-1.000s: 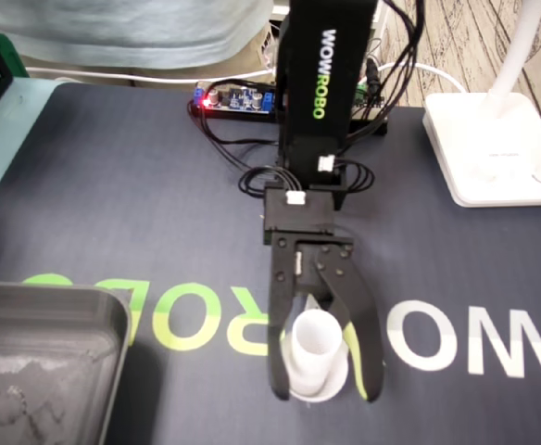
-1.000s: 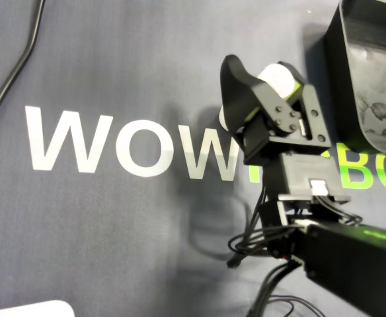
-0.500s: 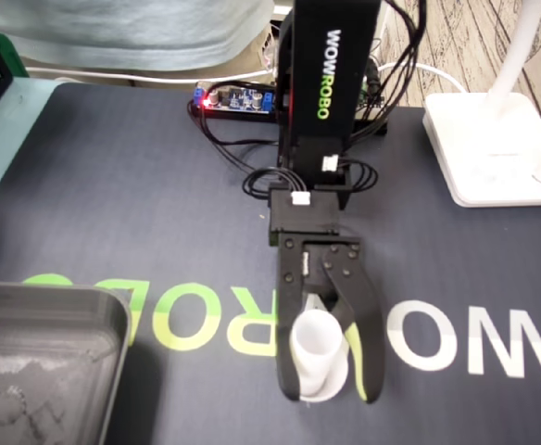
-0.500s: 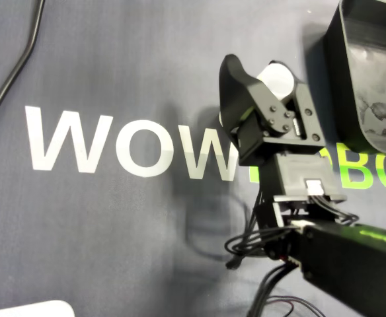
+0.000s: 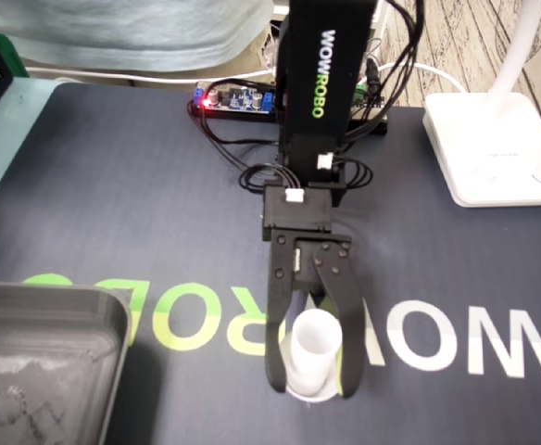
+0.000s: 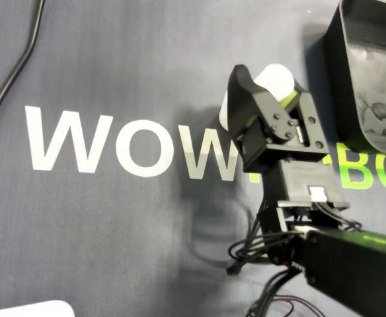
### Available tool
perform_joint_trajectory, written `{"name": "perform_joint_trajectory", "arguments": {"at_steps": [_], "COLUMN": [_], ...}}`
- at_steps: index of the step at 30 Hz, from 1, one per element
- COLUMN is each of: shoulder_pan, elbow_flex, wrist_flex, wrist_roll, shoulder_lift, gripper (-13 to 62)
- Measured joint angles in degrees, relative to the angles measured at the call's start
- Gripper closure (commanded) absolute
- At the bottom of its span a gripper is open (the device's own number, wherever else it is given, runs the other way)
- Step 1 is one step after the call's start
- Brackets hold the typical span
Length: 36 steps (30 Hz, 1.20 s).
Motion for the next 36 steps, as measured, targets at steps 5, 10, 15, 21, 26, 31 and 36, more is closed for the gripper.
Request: {"name": "perform_joint_trajectory", "arguments": {"at_steps": [5,10,15,21,26,31,36], "shoulder_pan": [0.0,-0.1,-0.1,-0.4,-1.0,-1.0,-1.1], "elbow_flex": [0.0,0.0,0.0,0.1,0.1,0.1,0.0], "wrist_flex": [0.0,0.0,0.0,0.0,0.0,0.0,0.0], "wrist_roll": [0.7,2.3,3.4,5.4,6.6,6.6,6.9], "shoulder_lift": [0.0,0.0,0.0,0.0,0.0,0.1,1.9], "gripper": [35.1,39.6,44.6,47.5,48.3,48.3,48.2]}}
